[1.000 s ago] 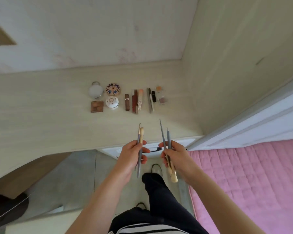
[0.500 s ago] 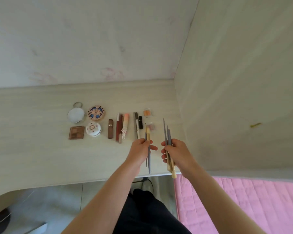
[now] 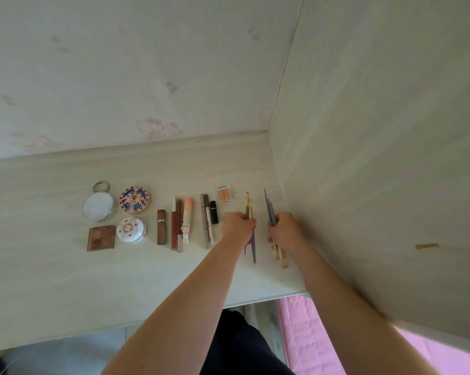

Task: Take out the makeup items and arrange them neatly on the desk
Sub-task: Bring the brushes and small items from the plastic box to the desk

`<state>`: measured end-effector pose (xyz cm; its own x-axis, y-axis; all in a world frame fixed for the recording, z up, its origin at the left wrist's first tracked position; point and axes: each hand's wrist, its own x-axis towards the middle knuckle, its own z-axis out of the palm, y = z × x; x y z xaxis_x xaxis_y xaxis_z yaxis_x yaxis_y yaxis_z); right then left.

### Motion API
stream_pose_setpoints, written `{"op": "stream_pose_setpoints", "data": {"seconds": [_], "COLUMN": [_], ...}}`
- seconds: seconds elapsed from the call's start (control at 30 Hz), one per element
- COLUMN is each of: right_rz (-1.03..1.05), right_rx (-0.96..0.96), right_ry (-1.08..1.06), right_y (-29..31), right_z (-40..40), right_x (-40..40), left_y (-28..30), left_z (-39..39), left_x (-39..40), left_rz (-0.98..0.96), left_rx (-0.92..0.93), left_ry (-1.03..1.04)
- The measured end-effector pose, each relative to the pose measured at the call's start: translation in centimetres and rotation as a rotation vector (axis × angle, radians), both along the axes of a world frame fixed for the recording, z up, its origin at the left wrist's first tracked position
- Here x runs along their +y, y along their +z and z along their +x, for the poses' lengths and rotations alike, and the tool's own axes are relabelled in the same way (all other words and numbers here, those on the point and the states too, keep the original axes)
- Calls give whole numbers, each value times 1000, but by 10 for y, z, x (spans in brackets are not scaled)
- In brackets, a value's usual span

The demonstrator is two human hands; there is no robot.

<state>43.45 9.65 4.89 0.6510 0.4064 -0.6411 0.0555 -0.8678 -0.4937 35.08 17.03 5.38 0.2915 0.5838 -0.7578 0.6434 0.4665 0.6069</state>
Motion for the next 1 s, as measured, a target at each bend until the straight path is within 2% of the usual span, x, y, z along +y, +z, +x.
{"op": "stream_pose_setpoints", "data": {"seconds": [0.33,0.73,1.0], "right_rz": [64,32,11], "right_rx": [-103,-231,-247], "right_ry": [39,20,18], "right_y": [-20,-17,-11], "right_z": [10,14,9], "right_x": [20,21,17], "left_y": [-16,-20,-13], "left_z": [13,23,27], "left_x": [-2,3,1], "left_rz": [226,279,256], "left_rx": [111,169,184], "left_ry": [-85,-129,-163]}}
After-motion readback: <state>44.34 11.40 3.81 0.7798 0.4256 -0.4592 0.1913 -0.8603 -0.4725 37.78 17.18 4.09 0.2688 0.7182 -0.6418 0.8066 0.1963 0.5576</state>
